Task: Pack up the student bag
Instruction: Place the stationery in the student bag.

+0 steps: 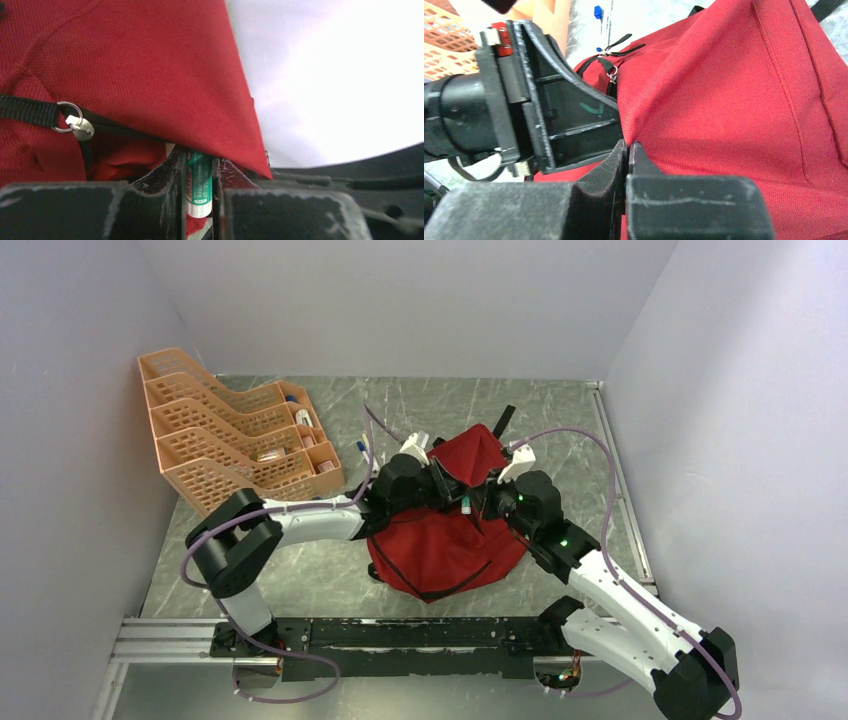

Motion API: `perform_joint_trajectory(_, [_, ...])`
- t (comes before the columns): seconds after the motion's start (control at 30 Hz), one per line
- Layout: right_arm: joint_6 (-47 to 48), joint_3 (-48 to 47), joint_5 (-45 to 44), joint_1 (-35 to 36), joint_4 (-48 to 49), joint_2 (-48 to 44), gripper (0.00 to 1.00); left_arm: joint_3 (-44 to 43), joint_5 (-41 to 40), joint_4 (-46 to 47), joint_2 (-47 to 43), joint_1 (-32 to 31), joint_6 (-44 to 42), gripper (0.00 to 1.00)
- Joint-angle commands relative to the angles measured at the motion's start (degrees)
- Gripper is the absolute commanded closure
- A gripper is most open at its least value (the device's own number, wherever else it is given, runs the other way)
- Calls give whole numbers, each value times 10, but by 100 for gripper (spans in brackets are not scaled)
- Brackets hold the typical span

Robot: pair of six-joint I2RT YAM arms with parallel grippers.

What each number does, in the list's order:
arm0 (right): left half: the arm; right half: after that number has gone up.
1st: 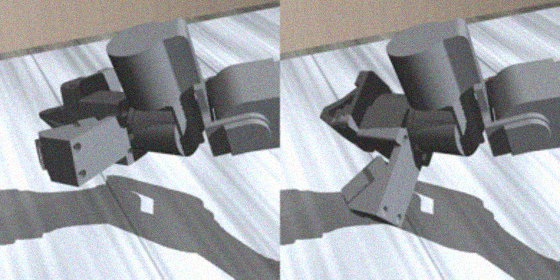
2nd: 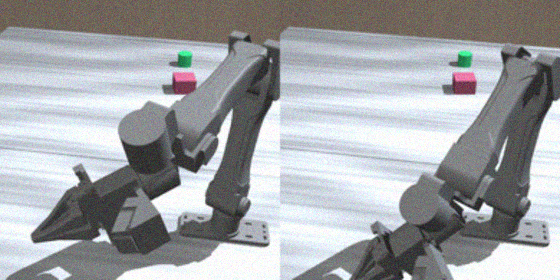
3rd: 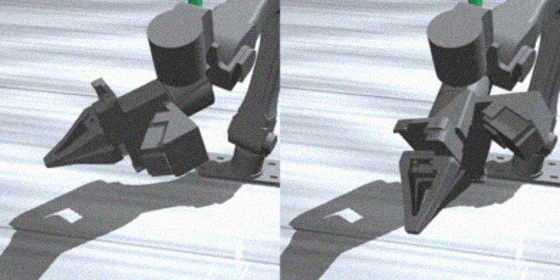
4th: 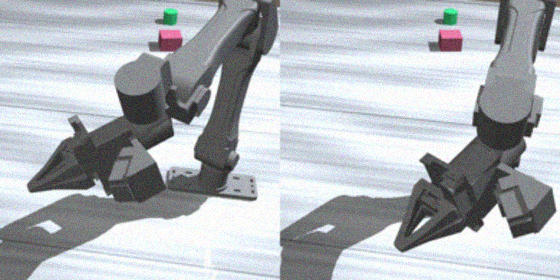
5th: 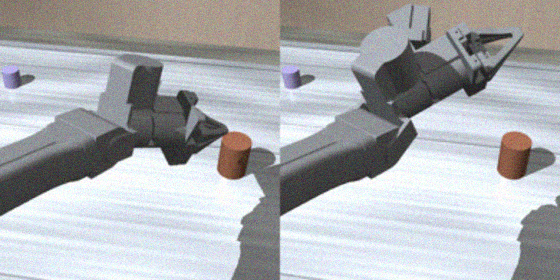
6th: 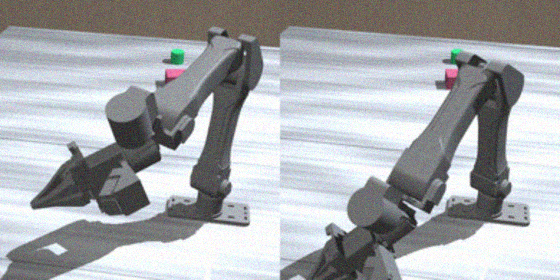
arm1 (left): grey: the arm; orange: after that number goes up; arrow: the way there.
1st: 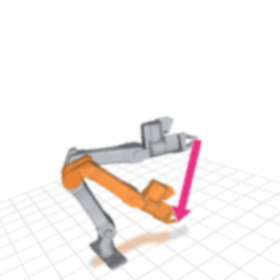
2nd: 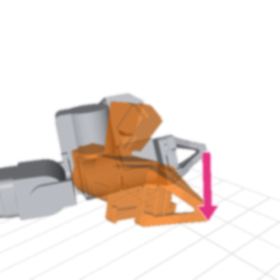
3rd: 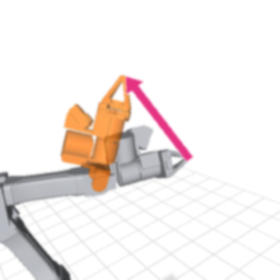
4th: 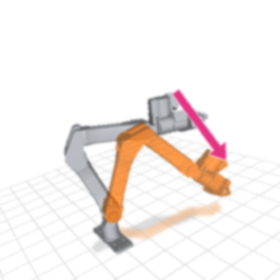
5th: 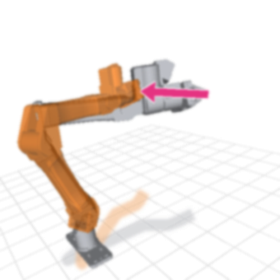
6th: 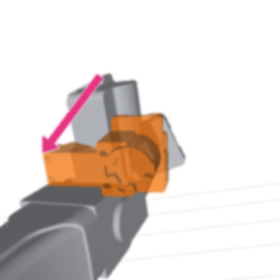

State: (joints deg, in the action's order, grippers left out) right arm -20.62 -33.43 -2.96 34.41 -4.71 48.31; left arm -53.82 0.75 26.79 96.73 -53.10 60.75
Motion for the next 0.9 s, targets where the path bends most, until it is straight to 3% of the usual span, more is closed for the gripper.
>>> perform_joint_trajectory(0.0, [-11,-14,28,5,12,-15,100,-32,-25,30,27,-7,22,95])
perform_joint_trajectory(0.27, [-11,-12,40,5,14,-11,100,-63,-43,47,65,-11,20,94])
perform_joint_trajectory(0.6, [-6,-7,38,5,11,-14,100,-102,-33,21,97,-11,11,59])
perform_joint_trajectory(0.87, [0,-6,31,5,12,-9,100,-89,-32,7,76,-11,-10,57])
